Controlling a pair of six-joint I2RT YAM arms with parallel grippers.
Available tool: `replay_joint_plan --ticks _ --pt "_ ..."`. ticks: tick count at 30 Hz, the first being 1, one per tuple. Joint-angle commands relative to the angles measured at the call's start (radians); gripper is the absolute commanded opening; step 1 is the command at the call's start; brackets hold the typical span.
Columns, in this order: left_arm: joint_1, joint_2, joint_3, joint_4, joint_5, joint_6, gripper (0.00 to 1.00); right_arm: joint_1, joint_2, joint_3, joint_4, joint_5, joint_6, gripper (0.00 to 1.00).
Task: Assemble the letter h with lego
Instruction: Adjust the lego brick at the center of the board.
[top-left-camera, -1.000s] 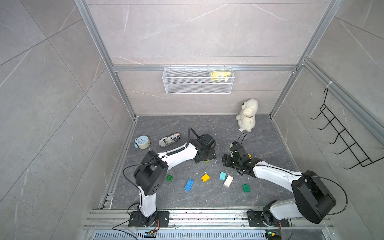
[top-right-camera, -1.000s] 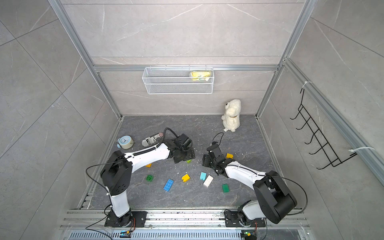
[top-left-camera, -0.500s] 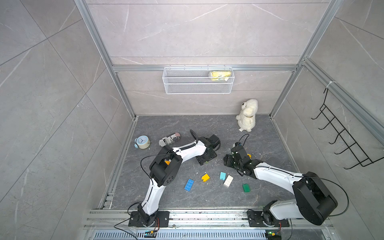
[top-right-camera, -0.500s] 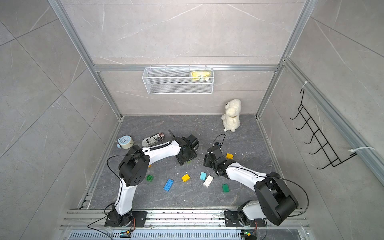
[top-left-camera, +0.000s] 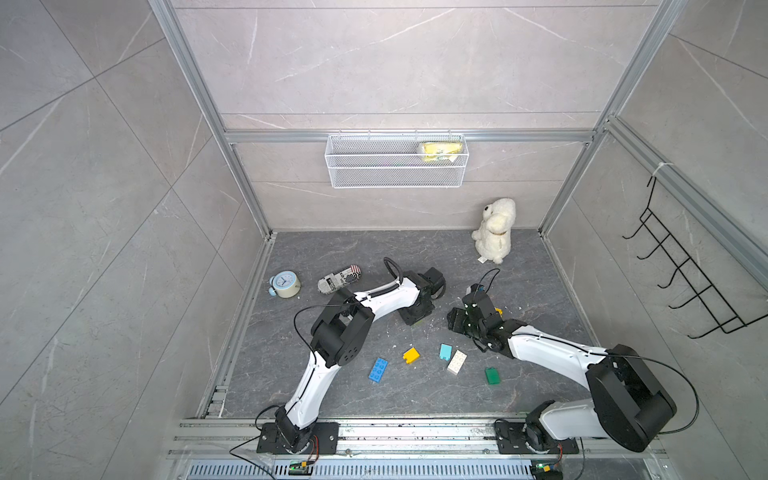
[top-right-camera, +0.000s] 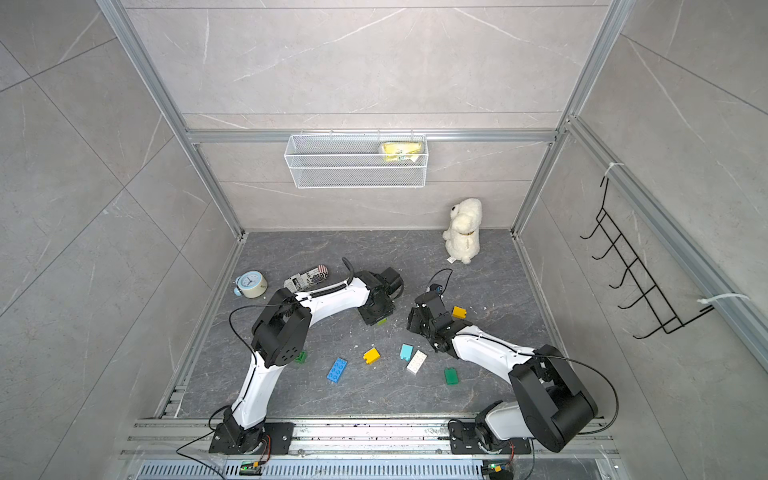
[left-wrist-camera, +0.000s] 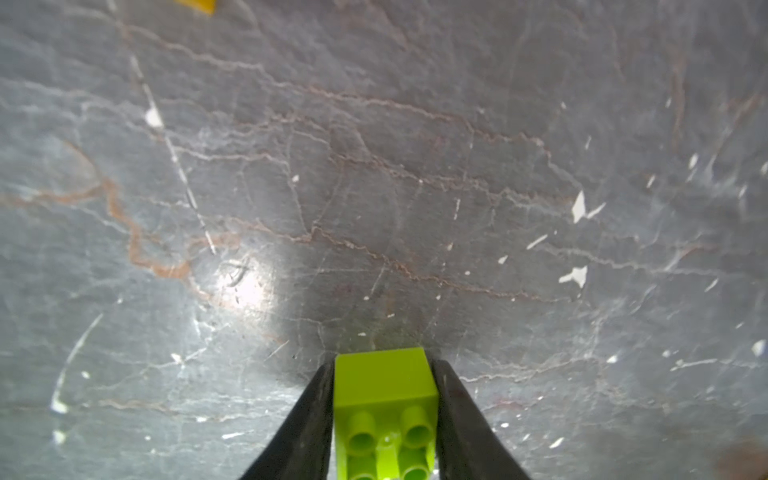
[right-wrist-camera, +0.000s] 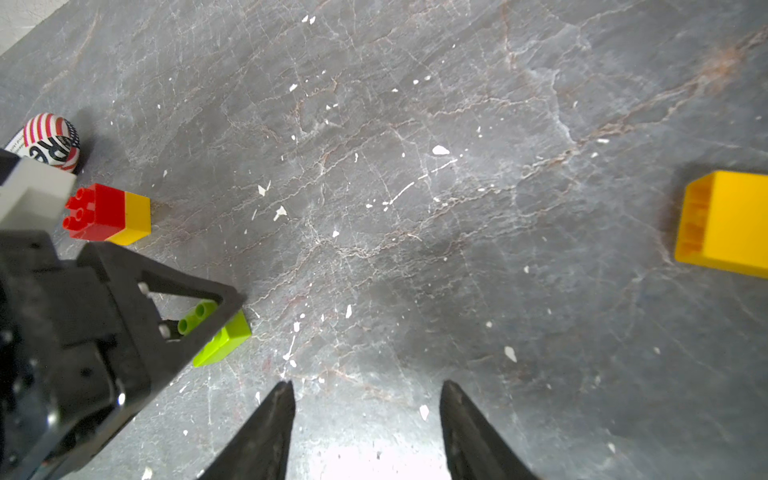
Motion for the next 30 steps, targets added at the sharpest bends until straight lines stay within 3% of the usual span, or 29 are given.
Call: replay_joint_plan --ticks 1,10,16,18,21,24,30 --pt "0.010 0.024 0.047 -0.105 -0.006 0.139 0.31 -0.002 -0.016 -0.015 0.010 0.002 0.011 0.58" --pt "0.061 0.009 0.025 -0.135 0.035 0.484 0.24 -0.002 0.010 -0.016 0.024 -0.008 0.013 0.56" --pt "0.108 -0.008 -0.013 -0.091 0.070 0.557 0.40 -0.002 0.039 -0.008 0.032 -0.022 0.008 0.56" --pt "0.119 -0.014 -0.023 -0.076 0.082 0.564 0.60 -0.003 0.044 -0.008 0.033 -0.021 0.007 0.56" --pt "0.130 -0.026 -0.008 -0.081 0.093 0.581 0.80 -0.003 0.052 -0.006 0.035 -0.019 0.003 0.56" --pt "0.137 -0.049 0.039 -0.112 0.083 0.597 0.84 -0.002 0.063 -0.002 0.037 -0.021 0.002 0.56" --pt "0.165 -0.077 0.145 -0.208 0.029 0.598 0.85 -0.002 0.083 0.006 0.037 -0.028 0.000 0.56"
